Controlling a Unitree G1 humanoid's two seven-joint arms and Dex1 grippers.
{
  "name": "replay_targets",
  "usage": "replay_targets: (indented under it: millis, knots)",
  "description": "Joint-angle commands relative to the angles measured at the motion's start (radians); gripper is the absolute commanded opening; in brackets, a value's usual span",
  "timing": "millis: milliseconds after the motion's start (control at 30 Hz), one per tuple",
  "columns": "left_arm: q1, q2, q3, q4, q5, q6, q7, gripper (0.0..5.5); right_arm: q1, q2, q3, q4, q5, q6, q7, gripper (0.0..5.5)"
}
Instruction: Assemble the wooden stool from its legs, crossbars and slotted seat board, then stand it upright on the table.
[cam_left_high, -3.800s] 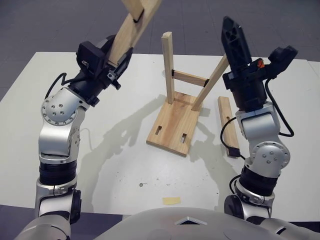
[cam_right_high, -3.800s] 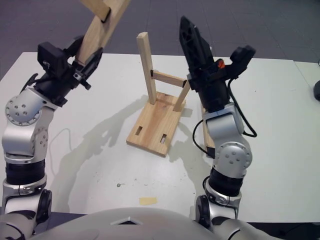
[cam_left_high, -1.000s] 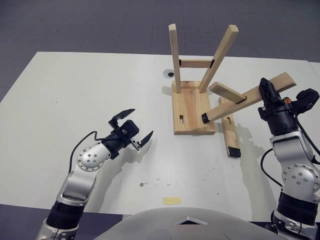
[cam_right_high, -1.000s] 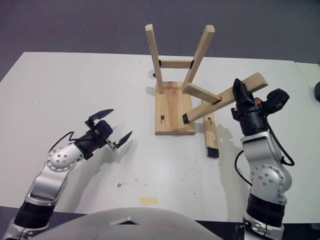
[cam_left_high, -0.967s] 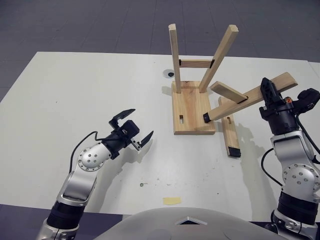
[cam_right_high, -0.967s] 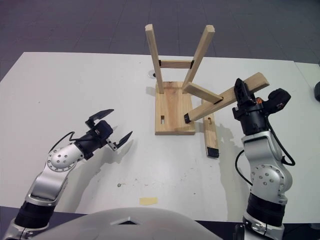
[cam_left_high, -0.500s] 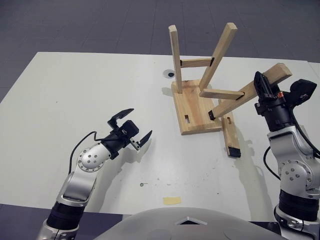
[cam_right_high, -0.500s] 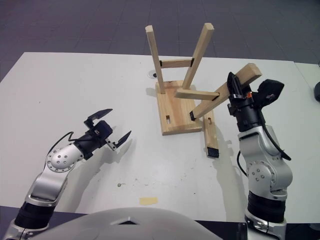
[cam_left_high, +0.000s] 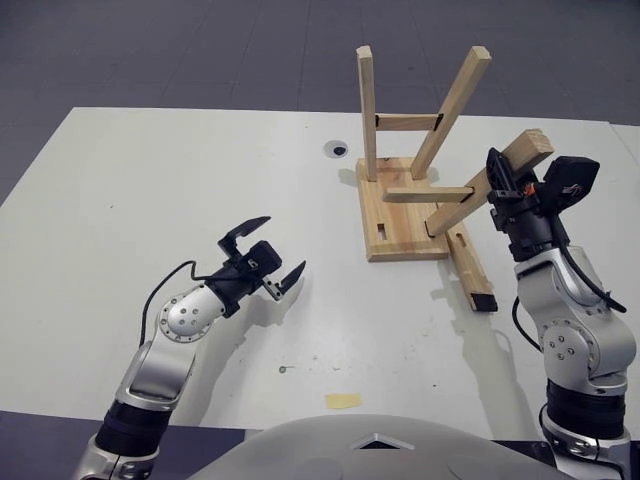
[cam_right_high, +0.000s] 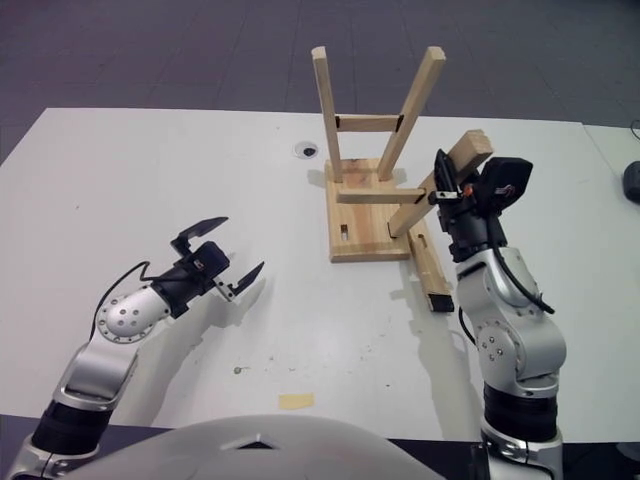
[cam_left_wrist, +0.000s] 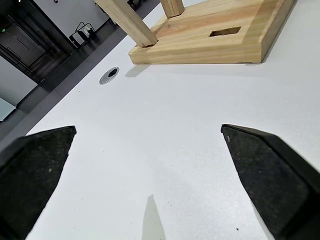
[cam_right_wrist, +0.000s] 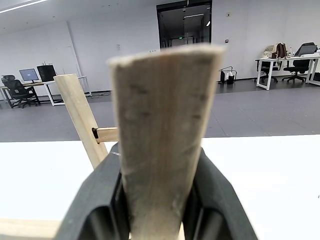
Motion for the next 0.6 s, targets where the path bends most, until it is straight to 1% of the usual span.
replay_targets:
  millis: [33,267,533,567,600]
  knots:
    - [-0.009,0.011,0.011,-0.006,0.018,-0.012,0.006,5.4,0.044,0.013,0.117,0.067,-0.017,0.111,0.078,1.02]
    - [-0.032,0.005,0.029,0.003,0.021,-0.01,0.007,5.4,0.005,0.074,0.11,0.05,-0.031,0.048,0.094,1.02]
    - [-0.049,0.011,0.033,0.018,0.019,-0.019,-0.002,5.4,-0.033,0.114,0.103,0.029,-0.065,0.003,0.123,1.01]
    - [-0.051,0.012,0.035,0.018,0.017,-0.018,-0.005,5.4,-0.04,0.121,0.099,0.025,-0.063,-0.002,0.125,1.37]
    - [-0.053,0.013,0.04,0.018,0.012,-0.017,-0.006,5.4,-0.046,0.13,0.092,0.02,-0.061,-0.004,0.121,1.42]
